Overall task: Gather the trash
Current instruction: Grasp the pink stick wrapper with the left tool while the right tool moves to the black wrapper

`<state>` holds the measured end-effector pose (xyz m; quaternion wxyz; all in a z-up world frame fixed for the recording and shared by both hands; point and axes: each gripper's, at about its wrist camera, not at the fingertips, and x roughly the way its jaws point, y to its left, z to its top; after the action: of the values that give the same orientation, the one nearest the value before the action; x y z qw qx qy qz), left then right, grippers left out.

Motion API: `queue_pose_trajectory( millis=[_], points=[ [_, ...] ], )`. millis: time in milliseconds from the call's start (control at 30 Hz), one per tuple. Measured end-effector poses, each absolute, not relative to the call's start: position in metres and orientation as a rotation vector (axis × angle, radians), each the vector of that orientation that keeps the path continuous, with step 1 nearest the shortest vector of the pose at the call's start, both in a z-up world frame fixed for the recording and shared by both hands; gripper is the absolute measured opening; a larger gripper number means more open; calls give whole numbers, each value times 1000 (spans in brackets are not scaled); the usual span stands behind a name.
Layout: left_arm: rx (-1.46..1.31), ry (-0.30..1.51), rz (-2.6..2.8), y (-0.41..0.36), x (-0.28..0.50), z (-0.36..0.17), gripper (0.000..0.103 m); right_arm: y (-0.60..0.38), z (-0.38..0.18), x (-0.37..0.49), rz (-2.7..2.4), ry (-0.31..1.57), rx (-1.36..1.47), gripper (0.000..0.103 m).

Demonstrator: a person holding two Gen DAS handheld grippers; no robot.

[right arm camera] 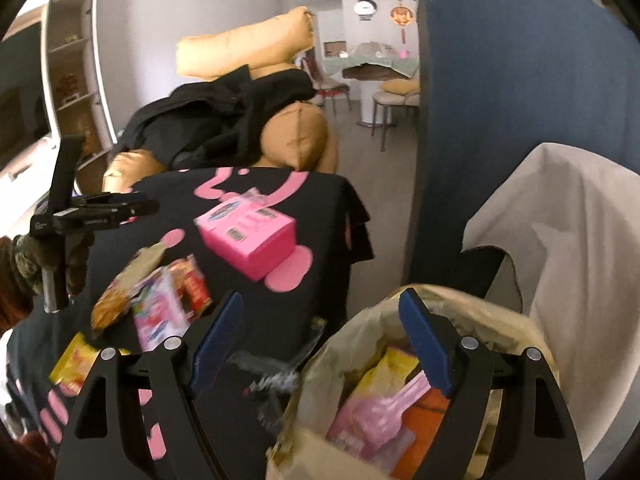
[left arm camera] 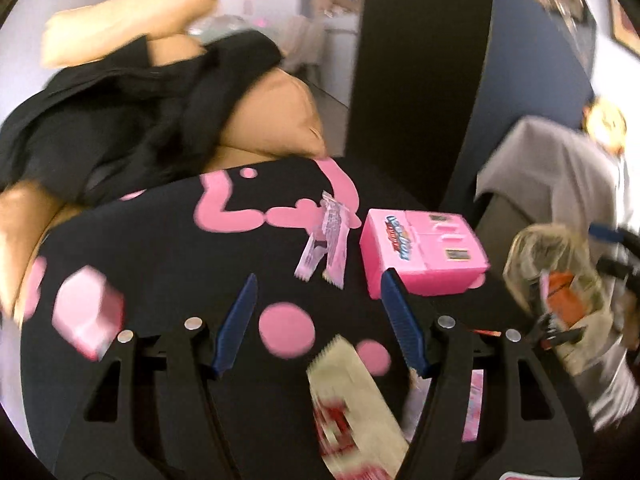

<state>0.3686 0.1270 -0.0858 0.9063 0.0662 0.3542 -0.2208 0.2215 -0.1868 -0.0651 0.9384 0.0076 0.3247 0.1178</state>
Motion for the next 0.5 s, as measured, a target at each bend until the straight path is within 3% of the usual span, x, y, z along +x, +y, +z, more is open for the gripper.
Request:
queue_pose_trajectory(
  millis=[67,167,367,433,500],
  points=[
    [174,763,-483,121,391,-92,60,-190,-65,234,238,676,27,77],
    [229,828,-513,111,423,-106,49,-196,-66,250,226,689,36,77],
    [247,941,-612,88,467,-128,45,-207,-76,274,210,729,72,77],
    [257,958,-633,80,474,-134,38,-207,-80,280,210,738,79,77],
    [217,975,-644,78,478,-136,23,-204,-84,285,216,750,83,77]
  ],
)
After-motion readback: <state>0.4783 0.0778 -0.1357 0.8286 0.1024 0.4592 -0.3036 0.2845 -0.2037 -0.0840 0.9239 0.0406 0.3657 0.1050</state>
